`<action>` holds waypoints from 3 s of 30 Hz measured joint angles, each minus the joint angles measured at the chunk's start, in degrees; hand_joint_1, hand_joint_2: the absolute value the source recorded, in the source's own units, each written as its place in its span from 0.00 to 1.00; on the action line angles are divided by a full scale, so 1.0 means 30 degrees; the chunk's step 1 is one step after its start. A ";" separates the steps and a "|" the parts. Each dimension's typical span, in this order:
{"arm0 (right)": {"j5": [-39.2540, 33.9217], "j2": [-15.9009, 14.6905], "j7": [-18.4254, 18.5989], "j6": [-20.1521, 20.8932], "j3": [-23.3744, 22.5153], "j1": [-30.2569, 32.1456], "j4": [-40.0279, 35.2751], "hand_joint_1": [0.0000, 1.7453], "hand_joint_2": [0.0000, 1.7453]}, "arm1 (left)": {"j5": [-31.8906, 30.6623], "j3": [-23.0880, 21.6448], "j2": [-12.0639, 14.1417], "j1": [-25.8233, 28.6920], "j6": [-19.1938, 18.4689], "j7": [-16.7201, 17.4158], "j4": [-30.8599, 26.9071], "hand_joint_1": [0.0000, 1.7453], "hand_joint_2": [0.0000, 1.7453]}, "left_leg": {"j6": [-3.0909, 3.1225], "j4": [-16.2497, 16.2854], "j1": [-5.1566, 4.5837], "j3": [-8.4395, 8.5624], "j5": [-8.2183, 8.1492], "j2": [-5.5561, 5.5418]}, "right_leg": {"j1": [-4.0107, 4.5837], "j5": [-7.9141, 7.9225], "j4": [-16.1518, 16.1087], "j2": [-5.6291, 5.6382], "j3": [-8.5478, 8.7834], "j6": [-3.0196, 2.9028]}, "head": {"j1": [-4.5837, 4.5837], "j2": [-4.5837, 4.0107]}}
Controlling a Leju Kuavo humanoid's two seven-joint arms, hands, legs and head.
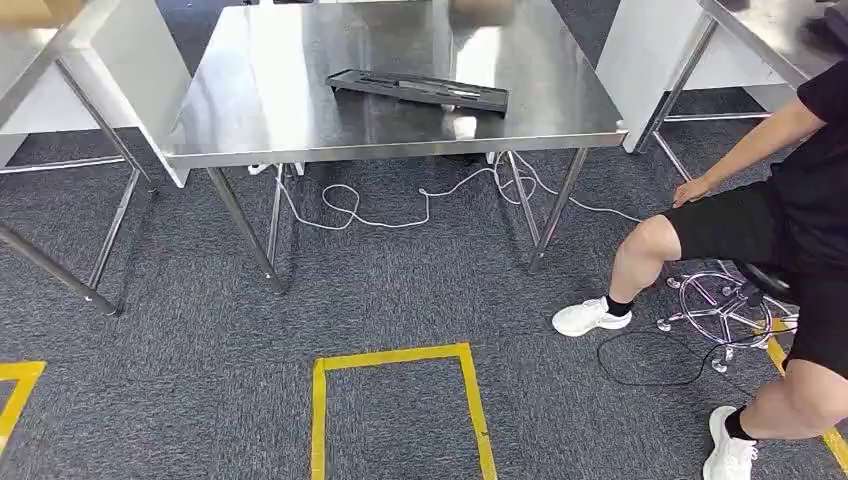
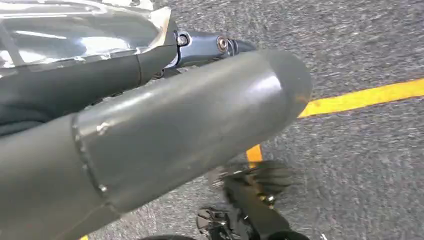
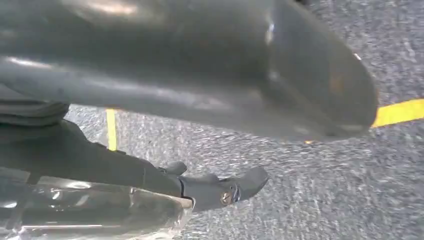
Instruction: Take the parts from the cabinet and place them on the table.
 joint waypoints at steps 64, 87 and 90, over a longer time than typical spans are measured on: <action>0.0780 0.0211 0.0700 -0.0124 0.0249 0.0000 0.0277 0.00 0.00 | 0.0007 -0.0277 0.0059 -0.0063 0.0029 -0.0022 0.0029 0.00 0.00 | 0.0429 -0.3526 -0.0241 -0.0025 0.2134 0.0133 | 0.0187 -0.0980 0.0281 0.0016 0.0947 -0.0211 | -0.0087 0.0000; 0.1093 0.0241 0.0437 -0.0043 0.0241 0.0059 0.0277 0.00 0.00 | 0.0066 -0.0444 0.0109 -0.0280 0.0255 -0.0131 0.0022 0.00 0.00 | 0.1027 -0.4832 -0.0162 0.3212 0.1603 0.0158 | -0.0153 -0.0522 0.0928 0.0216 -0.0443 0.1141 | 0.0146 0.0000; 0.1086 0.0182 0.0437 -0.0014 0.0234 0.0116 0.0277 0.00 0.00 | 0.0066 -0.0444 0.0102 -0.0276 0.0255 -0.0124 0.0022 0.00 0.00 | 0.0455 -0.4950 0.0072 0.3227 0.2048 0.0145 | 0.0130 -0.0463 0.0957 0.0209 -0.0430 0.0917 | 0.0117 0.0007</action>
